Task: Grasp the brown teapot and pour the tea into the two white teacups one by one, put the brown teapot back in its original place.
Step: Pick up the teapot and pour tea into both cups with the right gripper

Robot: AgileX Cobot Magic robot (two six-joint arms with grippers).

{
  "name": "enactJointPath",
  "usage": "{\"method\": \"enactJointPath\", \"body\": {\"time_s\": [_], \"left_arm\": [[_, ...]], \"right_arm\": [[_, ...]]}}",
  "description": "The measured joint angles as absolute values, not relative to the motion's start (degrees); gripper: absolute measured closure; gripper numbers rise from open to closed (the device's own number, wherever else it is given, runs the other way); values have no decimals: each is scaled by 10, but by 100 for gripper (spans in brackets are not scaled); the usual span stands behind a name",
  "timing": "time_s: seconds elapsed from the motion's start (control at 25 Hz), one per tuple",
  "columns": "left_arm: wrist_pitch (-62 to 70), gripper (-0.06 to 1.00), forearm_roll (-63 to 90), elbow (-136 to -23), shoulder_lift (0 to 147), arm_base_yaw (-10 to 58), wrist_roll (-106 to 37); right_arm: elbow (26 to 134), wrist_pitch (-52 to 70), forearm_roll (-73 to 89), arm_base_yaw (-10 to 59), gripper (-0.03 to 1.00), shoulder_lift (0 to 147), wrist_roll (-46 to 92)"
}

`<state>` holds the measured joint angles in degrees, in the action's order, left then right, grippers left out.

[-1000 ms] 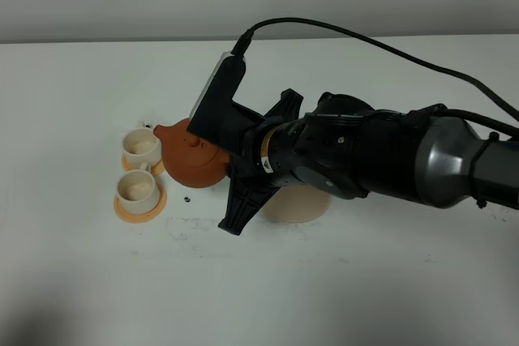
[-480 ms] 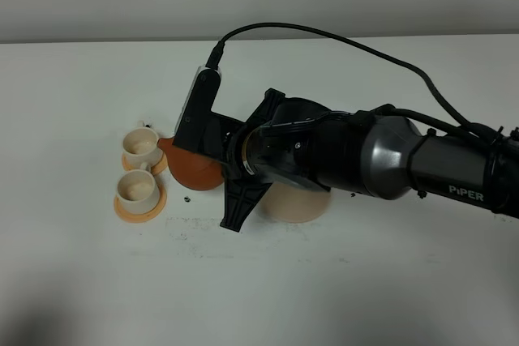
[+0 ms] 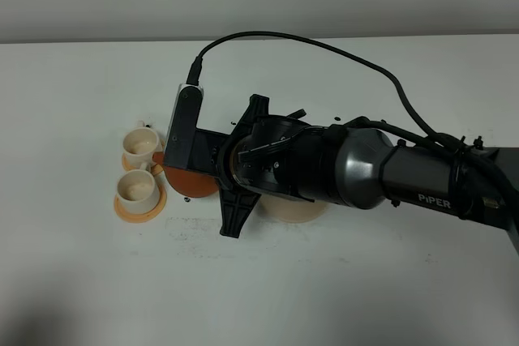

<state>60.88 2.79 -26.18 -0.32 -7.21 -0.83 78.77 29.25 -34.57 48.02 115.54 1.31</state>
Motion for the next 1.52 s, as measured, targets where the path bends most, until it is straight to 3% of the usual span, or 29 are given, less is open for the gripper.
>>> {"method": "enactJointPath", "body": {"time_s": [1.52], "left_arm": [[609,83,28,-262,-3,-72,-8]], "right_arm": [[849,345,-499,517,88,1207,9]]}}
